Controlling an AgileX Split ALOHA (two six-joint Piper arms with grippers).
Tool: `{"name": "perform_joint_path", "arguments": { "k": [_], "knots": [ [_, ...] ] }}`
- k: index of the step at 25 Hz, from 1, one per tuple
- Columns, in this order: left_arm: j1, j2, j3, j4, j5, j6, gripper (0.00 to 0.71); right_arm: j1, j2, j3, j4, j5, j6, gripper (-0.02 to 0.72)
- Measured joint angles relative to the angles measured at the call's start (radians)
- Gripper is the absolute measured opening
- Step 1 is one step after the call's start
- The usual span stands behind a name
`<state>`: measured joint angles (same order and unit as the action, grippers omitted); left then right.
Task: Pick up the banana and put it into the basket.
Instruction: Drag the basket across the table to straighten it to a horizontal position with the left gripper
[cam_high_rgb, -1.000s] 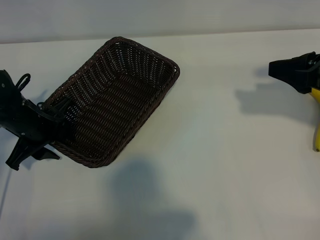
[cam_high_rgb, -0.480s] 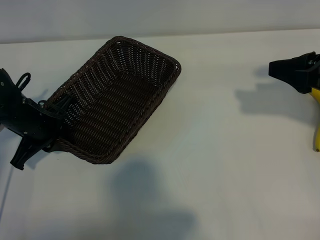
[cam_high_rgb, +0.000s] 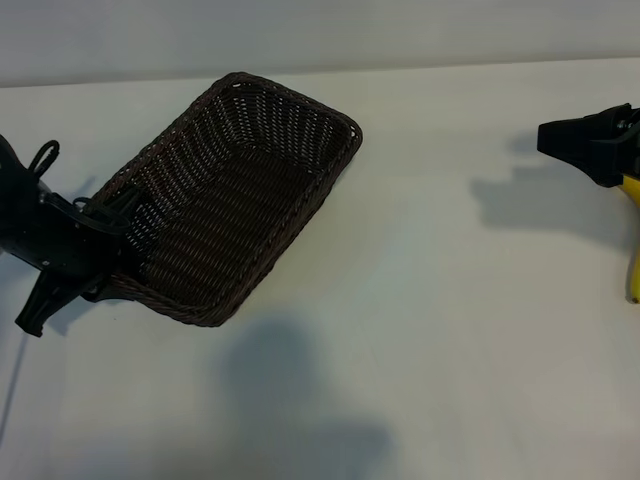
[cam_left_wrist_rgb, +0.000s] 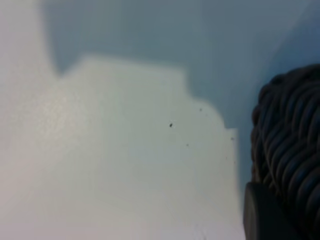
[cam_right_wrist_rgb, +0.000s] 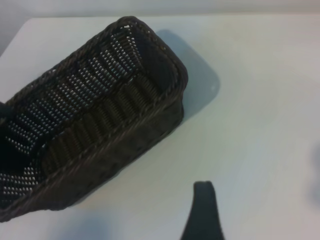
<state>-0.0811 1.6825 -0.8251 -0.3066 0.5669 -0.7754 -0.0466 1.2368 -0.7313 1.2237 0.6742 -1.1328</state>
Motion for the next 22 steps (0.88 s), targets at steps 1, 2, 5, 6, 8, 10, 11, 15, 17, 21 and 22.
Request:
{"name": "perform_joint_path", "arguments": {
  "k": [1,2,5,6,8,10,11,15,17,21,22],
  "knots": [
    [0.000,-0.002,-0.008,0.000,0.007,0.011,0.174,0.000,0.000,0.000,0.000,0.000,0.000,0.571],
    [0.000,-0.003,-0.020,0.001,0.018,0.024,0.173,0.000,0.000,0.000,0.000,0.000,0.000,0.571],
    [0.000,-0.003,-0.059,0.004,0.040,0.057,0.172,0.000,0.000,0.000,-0.001,-0.001,0.000,0.571],
    [0.000,-0.003,-0.075,0.006,0.050,0.070,0.172,0.000,0.000,0.000,-0.004,-0.001,0.000,0.571],
    [0.000,-0.003,-0.106,0.008,0.074,0.105,0.172,0.000,0.000,0.000,-0.007,-0.001,0.000,0.571],
    [0.000,-0.003,-0.137,-0.010,0.094,0.159,0.172,0.000,0.000,0.000,-0.007,-0.001,0.000,0.571],
    [0.000,-0.003,-0.150,-0.023,0.102,0.191,0.172,0.000,0.000,0.000,-0.007,-0.001,0.000,0.571],
    [0.000,-0.002,-0.214,-0.050,0.134,0.296,0.172,0.000,0.000,0.000,-0.008,-0.001,0.000,0.571],
    [0.000,-0.002,-0.250,-0.050,0.159,0.351,0.172,0.000,0.000,0.000,-0.008,-0.001,0.000,0.571],
    [0.000,0.011,-0.328,-0.050,0.246,0.451,0.172,0.000,0.000,0.000,-0.008,-0.001,0.001,0.571],
    [0.000,0.023,-0.358,-0.050,0.278,0.474,0.172,0.000,0.000,0.000,-0.008,-0.001,0.003,0.571]
  ]
}}
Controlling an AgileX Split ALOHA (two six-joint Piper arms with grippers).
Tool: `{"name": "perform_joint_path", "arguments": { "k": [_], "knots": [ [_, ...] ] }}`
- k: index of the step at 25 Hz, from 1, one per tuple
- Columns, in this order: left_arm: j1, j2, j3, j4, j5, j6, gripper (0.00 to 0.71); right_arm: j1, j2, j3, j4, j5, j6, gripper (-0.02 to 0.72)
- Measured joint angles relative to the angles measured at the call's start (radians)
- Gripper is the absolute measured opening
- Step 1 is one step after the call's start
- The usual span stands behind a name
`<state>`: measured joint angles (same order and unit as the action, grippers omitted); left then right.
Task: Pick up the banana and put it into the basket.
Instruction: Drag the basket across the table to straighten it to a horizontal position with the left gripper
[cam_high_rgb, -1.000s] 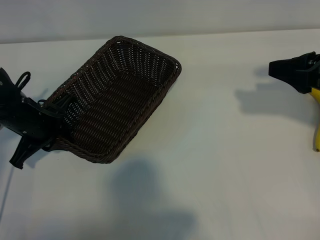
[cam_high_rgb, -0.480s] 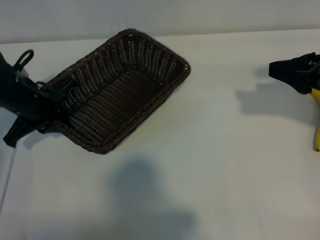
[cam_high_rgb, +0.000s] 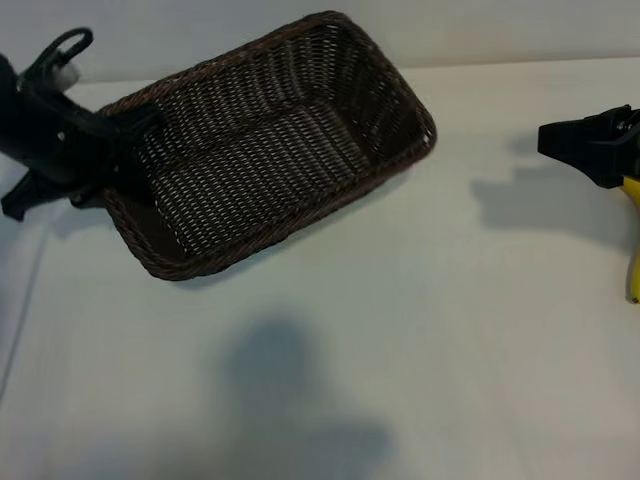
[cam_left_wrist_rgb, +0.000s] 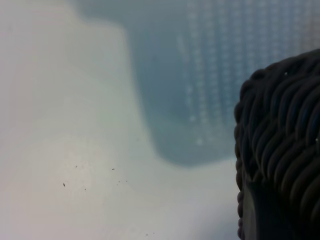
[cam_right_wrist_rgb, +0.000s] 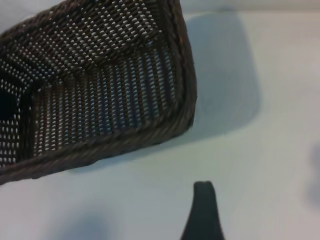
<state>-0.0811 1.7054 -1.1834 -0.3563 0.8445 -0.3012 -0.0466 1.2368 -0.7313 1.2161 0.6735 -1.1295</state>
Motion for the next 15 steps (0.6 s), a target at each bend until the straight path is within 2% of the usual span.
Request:
{"name": "perform_joint_path", "arguments": {
  "k": [9,15],
  "knots": [
    [0.000,0.183,-0.293,0.008,0.263,0.237,0.172,0.000,0.000,0.000,-0.011,0.004,0.010,0.571],
    [0.000,0.258,-0.388,0.010,0.330,0.364,0.172,0.000,0.000,0.000,-0.011,0.004,0.011,0.571]
  ]
}}
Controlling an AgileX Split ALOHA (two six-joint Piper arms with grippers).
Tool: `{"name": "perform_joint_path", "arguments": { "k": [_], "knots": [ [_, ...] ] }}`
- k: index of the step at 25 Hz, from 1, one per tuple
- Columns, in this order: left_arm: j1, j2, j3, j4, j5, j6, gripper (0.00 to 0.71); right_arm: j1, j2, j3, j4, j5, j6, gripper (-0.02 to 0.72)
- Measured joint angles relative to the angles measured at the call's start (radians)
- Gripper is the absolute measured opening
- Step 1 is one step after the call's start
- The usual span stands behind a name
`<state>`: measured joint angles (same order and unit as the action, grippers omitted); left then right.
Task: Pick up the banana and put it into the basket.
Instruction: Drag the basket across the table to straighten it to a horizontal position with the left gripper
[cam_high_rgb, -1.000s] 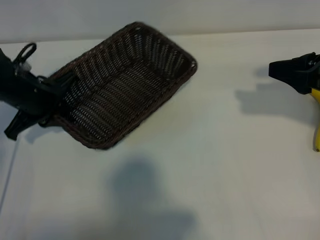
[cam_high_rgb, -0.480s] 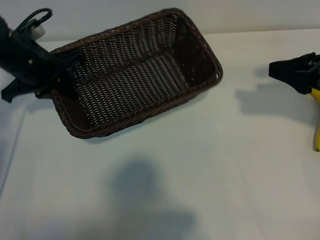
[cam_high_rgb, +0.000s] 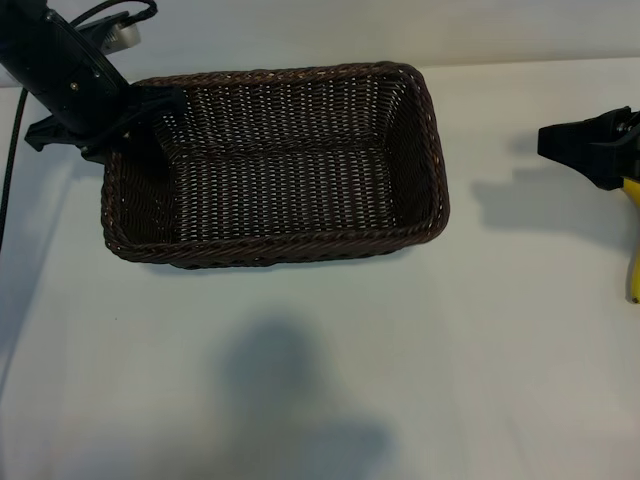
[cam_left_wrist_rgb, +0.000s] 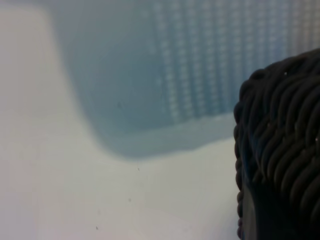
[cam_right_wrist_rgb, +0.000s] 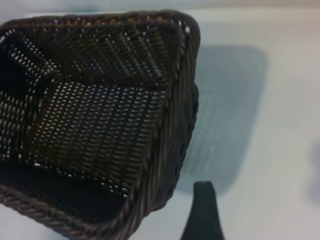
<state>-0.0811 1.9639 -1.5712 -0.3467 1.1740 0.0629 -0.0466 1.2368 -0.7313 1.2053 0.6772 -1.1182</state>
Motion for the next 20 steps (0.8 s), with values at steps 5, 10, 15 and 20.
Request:
{"name": "perform_joint_path", "arguments": {
  "k": [5,10,15,20],
  "knots": [
    [-0.006,0.030,-0.009,0.004,0.001,0.017,0.172,0.000,0.000,0.000,0.000,0.000,0.000,0.571],
    [-0.060,0.059,-0.010,0.012,0.001,0.038,0.172,0.000,0.000,0.000,0.000,0.000,0.001,0.571],
    [-0.084,0.089,-0.011,0.009,-0.014,0.031,0.172,0.000,0.000,0.000,0.000,0.000,0.001,0.571],
    [-0.083,0.122,-0.012,0.012,-0.032,0.028,0.172,0.000,0.000,0.000,0.000,0.000,0.002,0.571]
  ]
}}
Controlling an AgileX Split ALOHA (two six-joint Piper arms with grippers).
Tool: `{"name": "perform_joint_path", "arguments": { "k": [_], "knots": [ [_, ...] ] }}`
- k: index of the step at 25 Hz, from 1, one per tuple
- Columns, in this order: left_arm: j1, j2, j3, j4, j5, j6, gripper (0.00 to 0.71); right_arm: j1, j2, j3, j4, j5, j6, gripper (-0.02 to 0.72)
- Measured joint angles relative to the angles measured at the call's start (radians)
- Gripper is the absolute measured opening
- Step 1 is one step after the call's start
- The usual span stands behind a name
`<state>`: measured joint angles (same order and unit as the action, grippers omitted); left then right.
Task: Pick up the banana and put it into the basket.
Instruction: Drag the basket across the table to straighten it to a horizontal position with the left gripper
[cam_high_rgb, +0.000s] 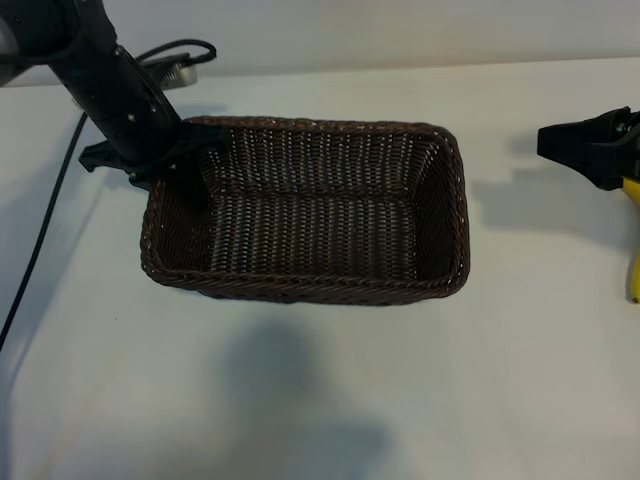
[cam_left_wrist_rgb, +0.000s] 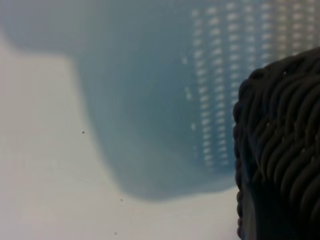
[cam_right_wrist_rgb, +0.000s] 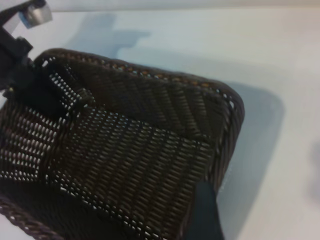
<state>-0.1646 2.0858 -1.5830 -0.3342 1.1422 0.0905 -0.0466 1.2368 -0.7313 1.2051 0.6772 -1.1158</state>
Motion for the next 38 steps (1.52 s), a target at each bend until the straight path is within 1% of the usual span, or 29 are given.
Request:
{"name": "perform_joint_path", "arguments": {
  "k": [9,16,28,29,31,34,36,38],
  "knots": [
    [0.000,0.037,0.000,-0.002,-0.056,-0.006,0.172,0.000,0.000,0.000,-0.001,0.000,0.001,0.571],
    [0.000,0.077,0.000,-0.004,-0.062,-0.004,0.172,0.000,0.000,0.000,-0.002,0.008,0.002,0.571],
    [0.000,0.088,0.000,-0.014,-0.057,-0.002,0.175,0.000,0.000,0.000,-0.002,0.006,0.002,0.571],
    [0.000,0.088,0.000,-0.014,-0.056,-0.002,0.186,0.000,0.000,0.000,-0.002,0.006,0.002,0.571],
    [0.000,0.088,0.000,-0.015,-0.046,-0.001,0.244,0.000,0.000,0.000,-0.002,0.006,0.002,0.571],
    [0.000,0.088,-0.001,-0.024,-0.042,-0.001,0.385,0.000,0.000,0.000,-0.002,0.006,0.002,0.571],
    [0.000,0.088,-0.002,-0.026,-0.040,-0.003,0.462,0.000,0.000,0.000,-0.002,0.006,0.002,0.571],
    [0.000,0.088,-0.003,-0.022,-0.036,-0.010,0.517,0.000,0.000,0.000,-0.002,0.006,0.002,0.571]
  ]
}}
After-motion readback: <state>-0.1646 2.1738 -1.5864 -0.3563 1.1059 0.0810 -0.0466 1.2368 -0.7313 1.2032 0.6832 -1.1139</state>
